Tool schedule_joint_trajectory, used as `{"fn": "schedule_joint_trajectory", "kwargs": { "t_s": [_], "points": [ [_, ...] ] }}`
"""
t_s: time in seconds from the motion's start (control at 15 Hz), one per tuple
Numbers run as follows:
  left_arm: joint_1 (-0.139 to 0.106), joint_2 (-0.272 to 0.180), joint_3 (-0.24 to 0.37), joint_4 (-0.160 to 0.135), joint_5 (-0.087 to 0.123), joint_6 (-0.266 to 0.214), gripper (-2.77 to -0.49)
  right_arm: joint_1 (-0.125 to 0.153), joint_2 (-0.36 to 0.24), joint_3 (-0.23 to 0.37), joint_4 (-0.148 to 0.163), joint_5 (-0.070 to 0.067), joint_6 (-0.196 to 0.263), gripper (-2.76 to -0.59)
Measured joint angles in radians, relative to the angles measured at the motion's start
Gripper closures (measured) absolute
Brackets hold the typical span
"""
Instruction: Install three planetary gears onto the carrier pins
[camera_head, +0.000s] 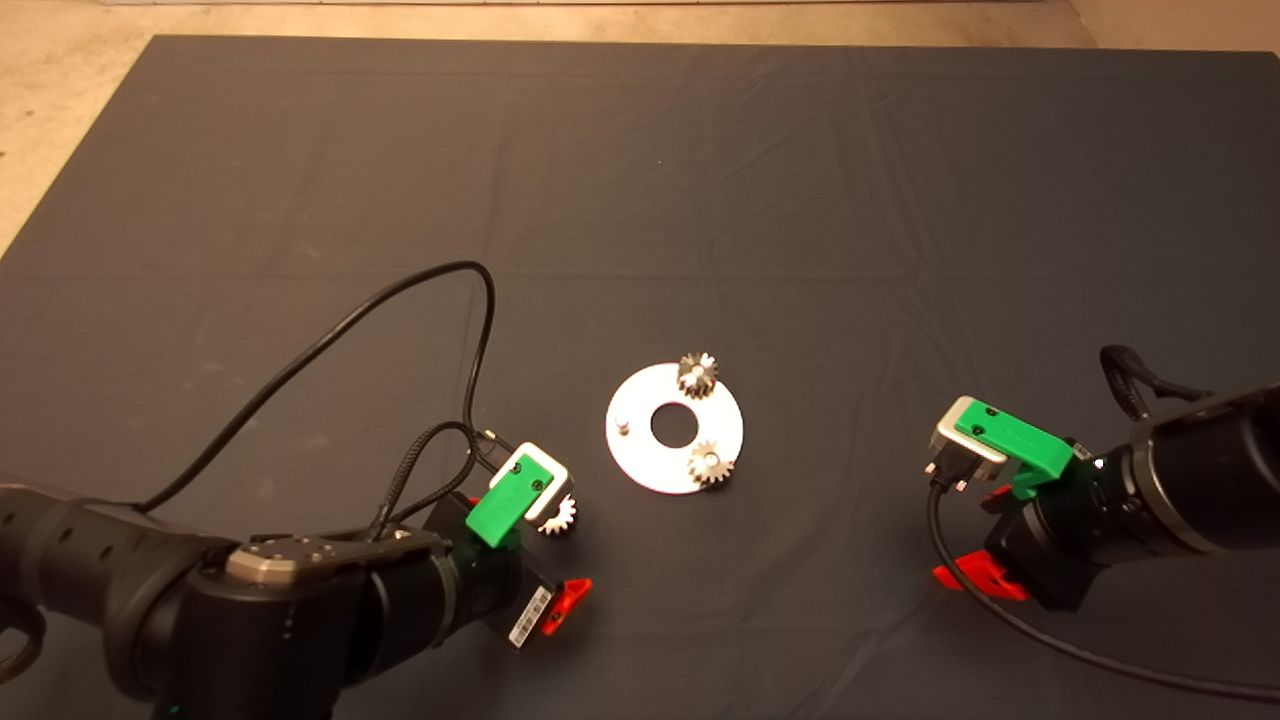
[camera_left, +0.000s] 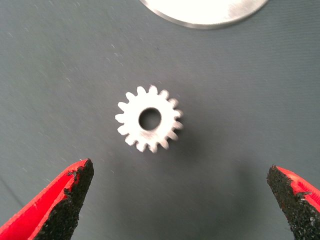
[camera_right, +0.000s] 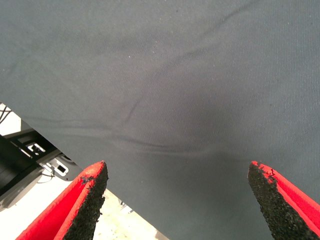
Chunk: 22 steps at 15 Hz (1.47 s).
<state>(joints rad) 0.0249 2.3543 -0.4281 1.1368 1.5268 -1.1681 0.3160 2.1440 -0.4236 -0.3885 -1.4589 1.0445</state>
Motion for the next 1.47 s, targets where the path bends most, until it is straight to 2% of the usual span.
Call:
{"fn": "schedule_joint_trajectory", "kwargs": {
  "t_s": [0.47, 0.67, 0.87, 1.13, 1.33, 1.47],
  "points": [
    [0.011, 0.000, -0.033, 0.038, -0.001, 0.038, -2.51, 0.000, -0.001, 0.000, 0.000, -0.001, 0.000, -2.06],
    [0.011, 0.000, -0.050, 0.042, 0.000, 0.046, -2.51, 0.000, -0.006, 0.000, 0.000, -0.001, 0.000, -2.06],
    [0.022, 0.001, -0.065, 0.050, 0.000, 0.051, -2.51, 0.000, -0.006, 0.000, 0.000, -0.001, 0.000, -2.06],
    [0.045, 0.003, -0.080, 0.083, 0.000, 0.054, -2.51, 0.000, -0.007, 0.000, 0.000, -0.001, 0.000, -2.06],
    [0.050, 0.006, -0.093, 0.100, 0.000, 0.061, -2.51, 0.000, -0.009, 0.000, 0.000, 0.000, -0.001, -2.06],
    [0.055, 0.007, -0.094, 0.107, 0.000, 0.073, -2.41, 0.000, -0.009, 0.000, 0.000, 0.000, -0.003, -2.06]
  ]
}}
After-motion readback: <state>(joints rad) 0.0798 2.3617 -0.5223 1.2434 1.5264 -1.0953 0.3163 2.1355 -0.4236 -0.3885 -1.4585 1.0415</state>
